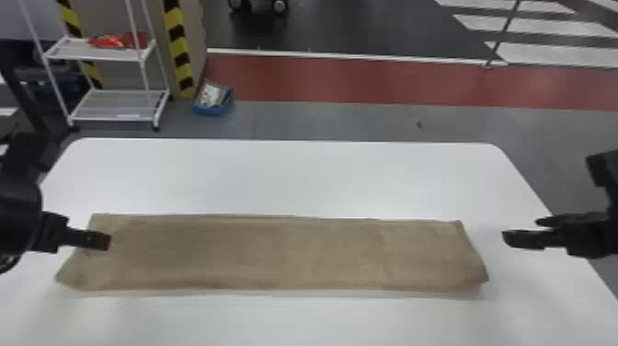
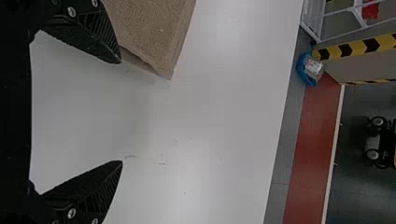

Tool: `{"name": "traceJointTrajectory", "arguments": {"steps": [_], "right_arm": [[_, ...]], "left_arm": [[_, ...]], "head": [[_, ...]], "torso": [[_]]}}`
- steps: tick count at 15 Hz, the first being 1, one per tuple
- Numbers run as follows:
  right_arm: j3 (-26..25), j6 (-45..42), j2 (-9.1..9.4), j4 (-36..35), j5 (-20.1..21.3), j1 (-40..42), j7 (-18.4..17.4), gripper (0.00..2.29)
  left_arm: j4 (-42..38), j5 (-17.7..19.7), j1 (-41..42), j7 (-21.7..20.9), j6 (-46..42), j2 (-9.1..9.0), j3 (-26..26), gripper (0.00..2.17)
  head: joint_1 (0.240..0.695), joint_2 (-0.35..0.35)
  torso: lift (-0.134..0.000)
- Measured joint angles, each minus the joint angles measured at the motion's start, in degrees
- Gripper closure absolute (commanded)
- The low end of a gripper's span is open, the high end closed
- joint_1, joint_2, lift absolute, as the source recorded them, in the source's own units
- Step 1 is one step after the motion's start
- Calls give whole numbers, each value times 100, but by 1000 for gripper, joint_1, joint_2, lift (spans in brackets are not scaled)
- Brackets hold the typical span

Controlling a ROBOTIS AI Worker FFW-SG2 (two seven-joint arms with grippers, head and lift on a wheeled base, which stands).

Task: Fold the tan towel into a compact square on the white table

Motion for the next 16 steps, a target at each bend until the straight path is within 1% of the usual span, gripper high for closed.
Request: {"name": "traceJointTrajectory", "arguments": {"steps": [3, 7, 9, 13, 15, 16], "right_arm": [[-42, -108, 12, 58, -1, 45, 0, 130], [-59, -166, 22, 122, 4, 48, -9, 130], [-64, -174, 27, 139, 4, 45, -9, 130], [-106, -205, 22, 182, 5, 44, -9, 130], [-121, -241, 22, 217, 5, 43, -9, 130], [-126, -259, 22, 238, 5, 39, -9, 130]], "left_arm": [[292, 200, -40, 118, -123, -8, 190, 157], [825, 678, -212, 161, -567, -19, 463, 215], [1075, 770, -317, 134, -729, -27, 492, 221], [1535, 868, -531, -97, -773, -26, 488, 306], [1706, 930, -616, -256, -773, -21, 490, 522], [1762, 953, -641, -316, -773, -17, 492, 697]], "head": [[695, -83], [695, -82], [695, -81], [695, -91], [695, -98], [695, -104]], "torso": [[-123], [-123], [-123], [-123], [-123], [-123]]}}
